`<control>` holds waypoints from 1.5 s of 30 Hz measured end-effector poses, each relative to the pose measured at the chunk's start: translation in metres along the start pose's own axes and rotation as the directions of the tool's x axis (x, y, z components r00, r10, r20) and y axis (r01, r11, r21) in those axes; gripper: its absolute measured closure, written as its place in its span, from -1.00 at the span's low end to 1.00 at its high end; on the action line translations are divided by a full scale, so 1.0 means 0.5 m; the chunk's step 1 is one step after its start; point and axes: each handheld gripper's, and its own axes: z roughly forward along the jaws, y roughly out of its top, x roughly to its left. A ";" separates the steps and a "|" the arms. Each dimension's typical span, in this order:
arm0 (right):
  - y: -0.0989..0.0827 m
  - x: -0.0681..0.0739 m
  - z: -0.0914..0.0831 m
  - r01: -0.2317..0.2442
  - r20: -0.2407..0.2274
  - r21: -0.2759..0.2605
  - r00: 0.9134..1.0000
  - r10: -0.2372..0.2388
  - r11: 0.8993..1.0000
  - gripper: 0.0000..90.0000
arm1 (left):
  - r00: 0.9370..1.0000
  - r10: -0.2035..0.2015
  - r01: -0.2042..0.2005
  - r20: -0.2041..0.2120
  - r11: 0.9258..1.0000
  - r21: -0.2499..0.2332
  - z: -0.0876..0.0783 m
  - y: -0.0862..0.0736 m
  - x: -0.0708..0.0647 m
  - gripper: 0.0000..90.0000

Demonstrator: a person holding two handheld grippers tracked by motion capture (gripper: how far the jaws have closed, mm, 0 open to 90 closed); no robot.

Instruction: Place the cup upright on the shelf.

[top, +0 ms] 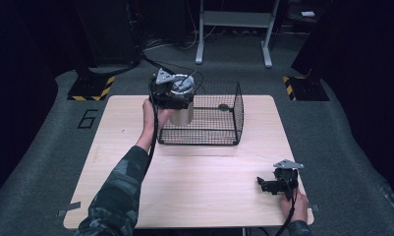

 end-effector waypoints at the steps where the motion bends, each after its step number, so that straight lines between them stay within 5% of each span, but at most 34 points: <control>1: 0.000 0.000 0.000 0.001 -0.001 0.000 1.000 -0.001 1.000 -1.00 | 1.000 -0.003 0.003 0.000 1.000 0.004 0.006 -0.001 -0.001 -0.91; 20: 0.001 0.002 0.000 -0.015 -0.005 -0.002 1.000 0.015 1.000 -1.00 | 0.997 -0.019 0.021 -0.071 0.999 0.036 0.097 -0.029 -0.014 -0.91; 45: 0.001 0.002 0.001 -0.013 -0.005 -0.007 1.000 0.013 1.000 -1.00 | 0.984 -0.095 0.108 -0.148 0.990 0.086 0.197 -0.091 -0.027 -0.91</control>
